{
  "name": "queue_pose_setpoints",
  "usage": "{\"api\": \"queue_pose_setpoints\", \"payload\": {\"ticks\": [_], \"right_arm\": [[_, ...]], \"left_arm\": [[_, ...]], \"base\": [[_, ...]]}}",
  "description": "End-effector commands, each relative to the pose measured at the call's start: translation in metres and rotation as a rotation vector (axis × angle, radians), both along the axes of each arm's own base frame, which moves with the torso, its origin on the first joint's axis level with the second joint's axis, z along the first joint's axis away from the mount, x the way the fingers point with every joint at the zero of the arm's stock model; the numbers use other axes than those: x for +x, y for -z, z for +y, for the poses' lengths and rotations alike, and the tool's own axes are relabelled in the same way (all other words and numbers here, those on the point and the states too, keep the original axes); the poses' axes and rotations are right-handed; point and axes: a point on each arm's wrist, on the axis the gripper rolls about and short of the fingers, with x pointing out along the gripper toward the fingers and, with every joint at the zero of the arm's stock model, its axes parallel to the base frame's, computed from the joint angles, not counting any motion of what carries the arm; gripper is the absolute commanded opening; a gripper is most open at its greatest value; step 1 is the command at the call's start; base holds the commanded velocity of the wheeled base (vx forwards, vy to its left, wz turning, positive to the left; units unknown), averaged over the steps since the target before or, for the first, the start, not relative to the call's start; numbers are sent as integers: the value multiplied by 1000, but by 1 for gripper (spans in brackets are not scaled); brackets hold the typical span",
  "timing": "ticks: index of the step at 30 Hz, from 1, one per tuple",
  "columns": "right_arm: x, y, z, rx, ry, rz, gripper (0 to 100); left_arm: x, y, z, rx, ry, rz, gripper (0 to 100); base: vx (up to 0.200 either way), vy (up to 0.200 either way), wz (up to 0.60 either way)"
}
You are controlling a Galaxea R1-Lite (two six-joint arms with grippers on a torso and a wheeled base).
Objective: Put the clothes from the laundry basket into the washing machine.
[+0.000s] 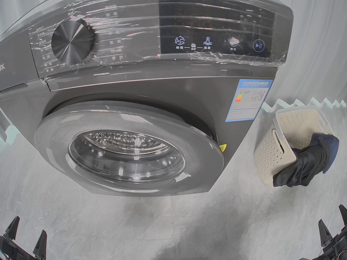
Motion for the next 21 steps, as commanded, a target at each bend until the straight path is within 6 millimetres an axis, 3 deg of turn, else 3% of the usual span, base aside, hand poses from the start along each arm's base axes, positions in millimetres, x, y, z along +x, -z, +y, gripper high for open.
{"api": "queue_pose_setpoints", "payload": {"ticks": [1, 21], "right_arm": [[0, 4, 0, 0, -2, -2, 100], [0, 4, 0, 0, 3, -2, 100]], "left_arm": [[0, 4, 0, 0, 0, -2, 100], [0, 4, 0, 0, 0, -2, 100]], "base": [[0, 0, 0], [0, 0, 0]]}}
